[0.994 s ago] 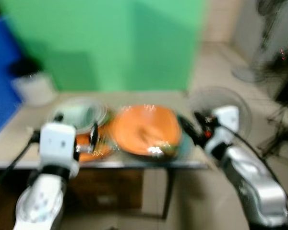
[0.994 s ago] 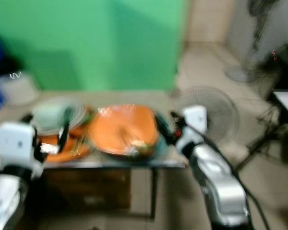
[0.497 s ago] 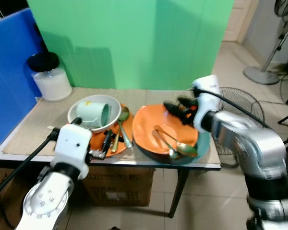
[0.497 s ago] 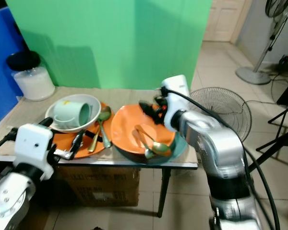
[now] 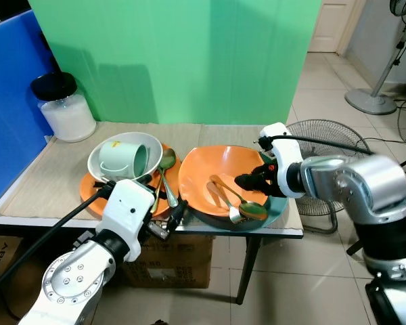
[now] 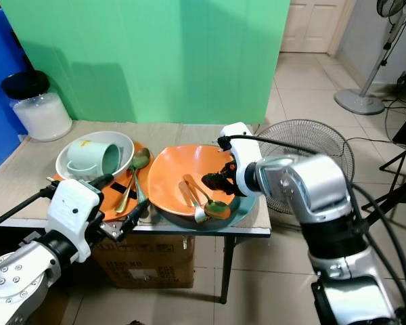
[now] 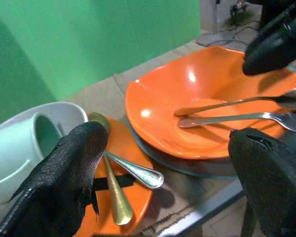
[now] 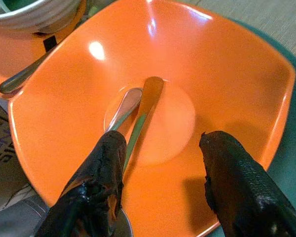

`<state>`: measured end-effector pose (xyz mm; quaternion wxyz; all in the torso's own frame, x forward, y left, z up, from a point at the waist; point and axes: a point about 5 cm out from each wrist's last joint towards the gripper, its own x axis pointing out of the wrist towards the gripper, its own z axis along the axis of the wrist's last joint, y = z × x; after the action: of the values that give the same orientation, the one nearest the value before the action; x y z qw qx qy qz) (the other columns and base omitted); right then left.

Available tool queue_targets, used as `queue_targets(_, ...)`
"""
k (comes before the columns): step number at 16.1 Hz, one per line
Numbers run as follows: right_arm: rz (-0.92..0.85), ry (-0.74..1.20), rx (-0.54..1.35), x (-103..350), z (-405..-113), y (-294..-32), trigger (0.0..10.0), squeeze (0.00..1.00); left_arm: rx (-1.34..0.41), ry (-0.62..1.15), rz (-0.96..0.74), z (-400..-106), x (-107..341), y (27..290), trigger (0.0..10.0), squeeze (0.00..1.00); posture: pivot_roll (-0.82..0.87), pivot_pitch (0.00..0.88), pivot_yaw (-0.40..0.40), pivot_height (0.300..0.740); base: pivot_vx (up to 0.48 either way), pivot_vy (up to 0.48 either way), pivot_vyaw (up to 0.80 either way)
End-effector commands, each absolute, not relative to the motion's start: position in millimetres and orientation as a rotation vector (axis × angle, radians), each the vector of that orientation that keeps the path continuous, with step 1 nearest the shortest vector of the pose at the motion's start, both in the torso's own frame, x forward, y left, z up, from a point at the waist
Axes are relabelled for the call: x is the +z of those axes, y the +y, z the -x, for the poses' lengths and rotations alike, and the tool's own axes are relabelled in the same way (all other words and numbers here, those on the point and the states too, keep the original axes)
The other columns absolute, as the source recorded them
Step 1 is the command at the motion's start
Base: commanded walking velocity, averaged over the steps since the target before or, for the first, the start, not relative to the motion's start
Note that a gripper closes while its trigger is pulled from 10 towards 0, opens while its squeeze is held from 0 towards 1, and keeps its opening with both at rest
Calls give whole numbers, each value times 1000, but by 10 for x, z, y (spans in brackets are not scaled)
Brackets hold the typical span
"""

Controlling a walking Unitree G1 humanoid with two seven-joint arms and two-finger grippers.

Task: Setting the table

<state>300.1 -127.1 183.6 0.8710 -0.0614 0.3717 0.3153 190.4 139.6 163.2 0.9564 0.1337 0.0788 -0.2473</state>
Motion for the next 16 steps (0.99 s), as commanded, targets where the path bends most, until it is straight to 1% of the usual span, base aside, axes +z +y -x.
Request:
queue_targets(1,153,783,702,1888,-2970,-1203,4392,0,-533,151,-283,-1883,1671,1358,10000,0,-31,0,32,740,0,0,0)
queue_targets(2,161,794,719,1893,-2951,-1173,4353,0,-539,156,-285,-1881,1666,1355,10000,0,-31,0,32,740,0,0,0)
queue_targets(5,213,809,735,1869,-2920,-1124,4745,0,-547,164,-291,-1875,1653,1350,10000,0,-31,0,27,740,0,0,0)
queue_targets(6,217,816,739,1866,-2913,-1117,5529,0,-549,166,-290,-1872,1652,1347,10000,0,-31,0,27,740,0,0,0)
queue_targets(7,225,833,749,1855,-2899,-1105,6863,0,-552,170,-289,-1864,1649,1341,10000,0,-33,0,25,740,0,0,0)
queue_targets(8,228,840,751,1843,-2893,-1097,7333,0,-554,173,-288,-1860,1645,1337,10000,0,-33,0,25,740,0,0,0)
queue_targets(9,233,854,763,1814,-2872,-1067,8471,0,-558,177,-286,-1856,1639,1328,10000,0,-33,0,25,740,0,0,0)
queue_targets(10,234,856,767,1808,-2867,-1060,8471,0,-559,177,-286,-1855,1638,1326,10000,0,-33,0,25,740,0,0,0)
queue_targets(11,237,860,770,1797,-2859,-1048,8941,0,-561,178,-285,-1854,1638,1324,10000,0,-35,0,25,740,0,0,0)
queue_targets(12,242,864,774,1780,-2853,-1034,9059,0,-564,179,-284,-1853,1637,1321,10000,0,-35,0,25,740,0,0,0)
queue_targets(13,259,865,769,1758,-2857,-1021,9451,0,-571,182,-283,-1851,1633,1313,10000,0,-38,0,26,740,0,0,0)
queue_targets(14,274,865,763,1738,-2862,-1002,9608,0,-577,186,-283,-1848,1629,1302,10000,0,-40,0,28,740,0,0,0)
queue_targets(15,283,864,755,1726,-2872,-990,8980,0,-583,188,-284,-1844,1626,1295,10000,0,-40,0,28,740,0,0,0)
queue_targets(16,287,866,751,1713,-2883,-975,7529,0,-593,192,-284,-1836,1624,1286,10000,0,-40,0,27,740,0,0,0)
